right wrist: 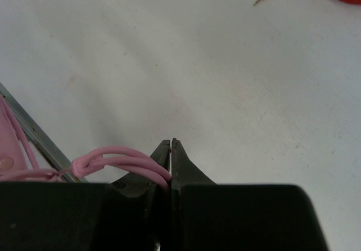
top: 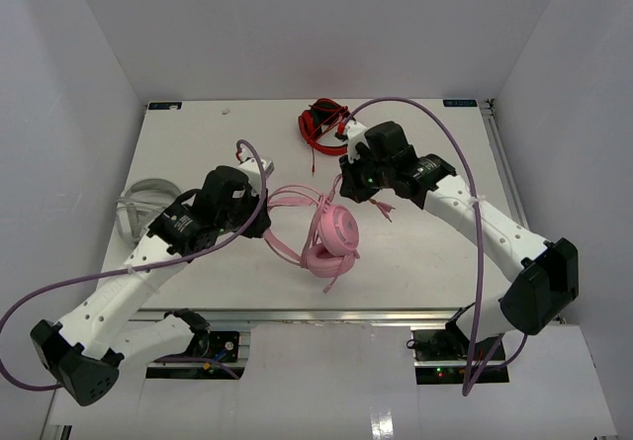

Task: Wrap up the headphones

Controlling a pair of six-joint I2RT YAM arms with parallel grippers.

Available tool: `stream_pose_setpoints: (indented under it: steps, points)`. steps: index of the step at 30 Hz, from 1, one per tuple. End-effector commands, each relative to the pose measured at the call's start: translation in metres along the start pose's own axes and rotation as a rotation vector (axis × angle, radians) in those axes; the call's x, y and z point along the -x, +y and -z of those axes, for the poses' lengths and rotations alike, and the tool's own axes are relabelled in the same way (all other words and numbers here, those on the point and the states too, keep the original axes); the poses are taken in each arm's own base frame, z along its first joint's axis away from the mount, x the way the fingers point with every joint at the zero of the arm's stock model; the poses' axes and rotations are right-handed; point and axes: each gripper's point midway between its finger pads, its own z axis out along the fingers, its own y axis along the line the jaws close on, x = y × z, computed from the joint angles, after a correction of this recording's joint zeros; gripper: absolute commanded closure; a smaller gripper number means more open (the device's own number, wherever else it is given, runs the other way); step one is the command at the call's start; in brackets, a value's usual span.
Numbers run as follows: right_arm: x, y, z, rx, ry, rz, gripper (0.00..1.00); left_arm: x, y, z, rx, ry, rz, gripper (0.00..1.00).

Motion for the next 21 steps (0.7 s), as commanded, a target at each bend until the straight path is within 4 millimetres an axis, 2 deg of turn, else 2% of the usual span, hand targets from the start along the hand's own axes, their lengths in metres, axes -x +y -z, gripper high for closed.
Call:
stream_pose_setpoints:
  steps: [1, 5, 12, 17, 21]
  points:
    - [0.009, -0.016, 0.013, -0.043, 0.019, -0.004, 0.92, -0.007, 0.013, 0.0, 0.087, 0.029, -0.031, 1.0]
    - [0.017, -0.029, 0.02, -0.069, 0.009, -0.041, 0.92, -0.014, 0.022, -0.014, 0.168, 0.078, -0.047, 1.0]
    - [0.029, -0.018, 0.015, 0.001, 0.004, -0.051, 0.92, -0.022, 0.025, -0.035, 0.274, 0.139, -0.1, 1.0]
    - [0.033, -0.016, 0.006, 0.034, 0.018, -0.036, 0.92, -0.013, 0.012, -0.038, 0.253, 0.111, -0.141, 1.0]
    - [0.031, -0.026, 0.002, -0.014, 0.058, -0.044, 0.91, -0.011, 0.014, -0.037, 0.297, 0.106, -0.19, 1.0]
